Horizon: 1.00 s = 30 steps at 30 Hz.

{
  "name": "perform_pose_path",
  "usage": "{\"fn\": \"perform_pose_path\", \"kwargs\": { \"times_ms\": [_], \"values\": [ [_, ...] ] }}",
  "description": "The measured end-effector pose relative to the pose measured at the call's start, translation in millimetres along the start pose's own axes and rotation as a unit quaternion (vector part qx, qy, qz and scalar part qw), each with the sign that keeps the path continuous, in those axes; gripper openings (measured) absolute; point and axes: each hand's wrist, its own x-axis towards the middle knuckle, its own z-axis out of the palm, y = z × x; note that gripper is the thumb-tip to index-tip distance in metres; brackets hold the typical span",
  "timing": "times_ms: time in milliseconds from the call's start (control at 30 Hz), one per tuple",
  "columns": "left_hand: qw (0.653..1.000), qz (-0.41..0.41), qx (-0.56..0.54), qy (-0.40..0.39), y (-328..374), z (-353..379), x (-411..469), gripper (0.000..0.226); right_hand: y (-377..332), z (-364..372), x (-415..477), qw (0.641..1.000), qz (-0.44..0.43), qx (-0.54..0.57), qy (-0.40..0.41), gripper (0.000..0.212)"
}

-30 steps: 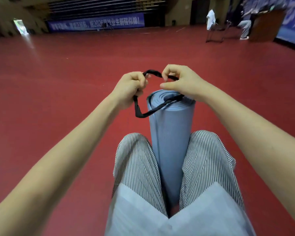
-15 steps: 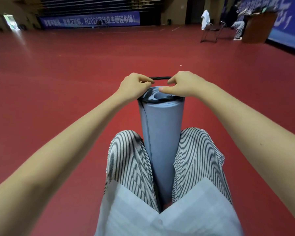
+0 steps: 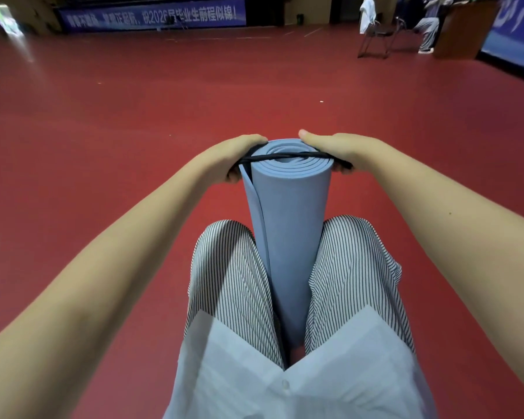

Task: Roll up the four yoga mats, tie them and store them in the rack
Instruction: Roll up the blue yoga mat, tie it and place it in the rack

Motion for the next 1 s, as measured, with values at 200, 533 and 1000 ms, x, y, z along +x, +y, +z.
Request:
{"fn": "perform_pose_path", "kwargs": {
  "times_ms": [200, 533, 1000],
  "values": [
    [0.998, 0.022, -0.054, -0.008, -10, 3, -7, 0.037, 12, 14, -1, 0.996, -0.028, 0.076, 0.044, 0.067],
    [0.964, 0.181, -0.181, 0.077, -60, 36, -29, 0.064, 22, 47, -13, 0.927, -0.09, 0.104, 0.35, 0.063],
    [0.895, 0.34, -0.108, 0.266, -96, 62, -38, 0.049, 69, 92, -11, 0.783, -0.42, 0.107, 0.446, 0.065]
  ]
}}
